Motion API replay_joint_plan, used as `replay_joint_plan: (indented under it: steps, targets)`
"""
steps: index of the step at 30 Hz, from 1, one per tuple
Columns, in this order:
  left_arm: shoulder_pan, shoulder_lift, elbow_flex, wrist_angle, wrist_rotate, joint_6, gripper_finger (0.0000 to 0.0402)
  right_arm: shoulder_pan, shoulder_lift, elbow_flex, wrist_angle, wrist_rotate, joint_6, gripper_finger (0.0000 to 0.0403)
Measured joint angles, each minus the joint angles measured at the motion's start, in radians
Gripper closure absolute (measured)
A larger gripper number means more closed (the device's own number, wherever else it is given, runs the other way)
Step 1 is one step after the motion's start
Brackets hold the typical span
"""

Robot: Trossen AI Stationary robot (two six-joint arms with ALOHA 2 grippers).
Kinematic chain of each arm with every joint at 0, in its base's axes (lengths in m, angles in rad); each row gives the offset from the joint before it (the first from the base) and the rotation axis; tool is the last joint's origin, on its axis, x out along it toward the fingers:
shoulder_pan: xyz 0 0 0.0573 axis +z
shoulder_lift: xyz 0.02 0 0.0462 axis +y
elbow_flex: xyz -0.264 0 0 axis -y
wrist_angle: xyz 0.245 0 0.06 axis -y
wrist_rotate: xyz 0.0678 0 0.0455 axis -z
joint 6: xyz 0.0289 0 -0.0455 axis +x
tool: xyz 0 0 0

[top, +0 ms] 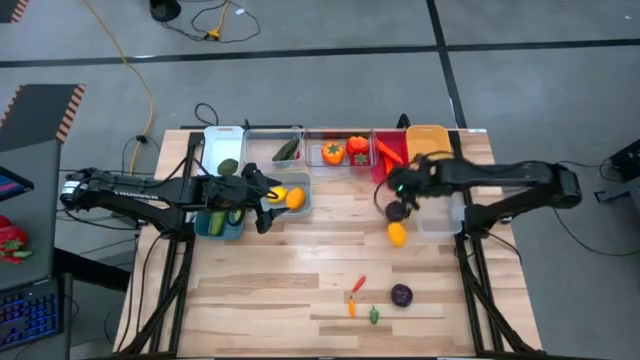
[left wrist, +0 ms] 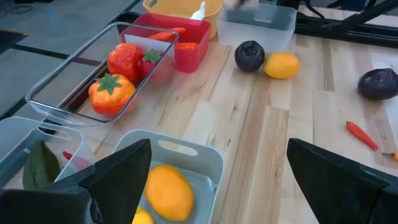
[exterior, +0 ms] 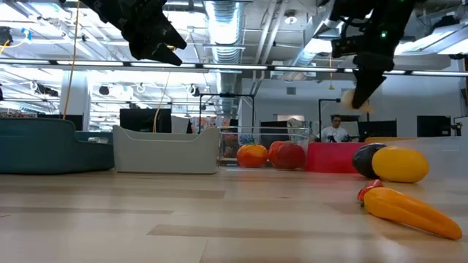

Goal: Sort produce into baskets
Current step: Put the white garlic into the yellow bin

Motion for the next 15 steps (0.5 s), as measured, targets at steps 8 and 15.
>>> replay_joint_plan:
  steps: [8, 15]
  targets:
    - [0.0, 0.0, 0.0, 0.0, 0.008, -0.001, 0.0038, -0.237, -0.076, 0.0, -0.023, 0.029, -0.107, 0.0265]
    - [0.0, 0.0, 0.0, -0.001, 0.033, -0.001, 0.0038, -0.368, -0.051, 0.0, -0.023, 0.028, -0.157, 0.0256]
